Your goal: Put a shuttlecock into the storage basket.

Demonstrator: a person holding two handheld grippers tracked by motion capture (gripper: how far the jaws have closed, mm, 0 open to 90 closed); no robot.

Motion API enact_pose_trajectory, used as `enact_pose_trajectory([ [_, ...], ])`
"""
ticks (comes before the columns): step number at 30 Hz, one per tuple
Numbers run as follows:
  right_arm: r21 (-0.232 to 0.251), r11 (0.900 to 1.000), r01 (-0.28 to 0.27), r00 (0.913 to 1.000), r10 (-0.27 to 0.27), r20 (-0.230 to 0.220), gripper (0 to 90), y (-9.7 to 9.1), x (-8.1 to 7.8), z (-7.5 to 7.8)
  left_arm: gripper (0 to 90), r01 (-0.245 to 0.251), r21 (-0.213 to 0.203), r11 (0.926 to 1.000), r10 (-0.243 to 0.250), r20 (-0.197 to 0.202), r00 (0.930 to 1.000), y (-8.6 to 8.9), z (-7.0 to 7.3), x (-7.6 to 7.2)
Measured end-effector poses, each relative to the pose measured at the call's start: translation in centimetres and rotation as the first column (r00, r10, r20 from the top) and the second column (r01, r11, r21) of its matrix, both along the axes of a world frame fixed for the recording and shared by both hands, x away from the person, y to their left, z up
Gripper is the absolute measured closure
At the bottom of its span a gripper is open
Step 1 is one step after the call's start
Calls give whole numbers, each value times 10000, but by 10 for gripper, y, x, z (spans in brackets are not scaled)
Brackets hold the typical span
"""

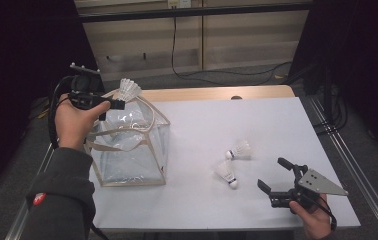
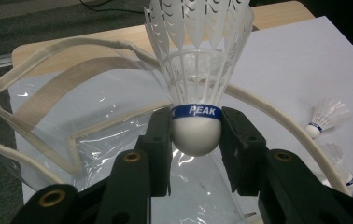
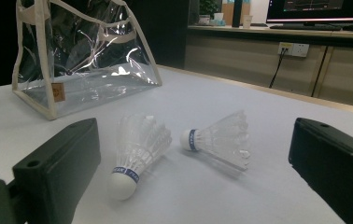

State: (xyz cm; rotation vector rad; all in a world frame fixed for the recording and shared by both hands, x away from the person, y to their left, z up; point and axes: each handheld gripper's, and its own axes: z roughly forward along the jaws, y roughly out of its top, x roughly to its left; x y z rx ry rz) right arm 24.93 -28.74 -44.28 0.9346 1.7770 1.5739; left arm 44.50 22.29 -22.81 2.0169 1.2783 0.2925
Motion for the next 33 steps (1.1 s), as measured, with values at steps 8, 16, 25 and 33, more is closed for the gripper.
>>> enact_pose_trajectory([
  [8,-3,10000,16,10000,-16,27,22,0,0,0,655,-87,50,9999,87,35,10000,2,-1,1],
  [16,-1,10000,15,10000,-15,18,22,0,0,0,655,-221,25,9998,221,59,9997,1,-2,4],
  [25,-9,10000,7,10000,-7,34,22,0,0,0,655,-325,116,9994,325,-14,9995,1,-7,9],
  [33,-16,10000,18,10000,-18,36,21,-1,0,0,655,-631,107,9979,631,3,9980,7,-10,10],
])
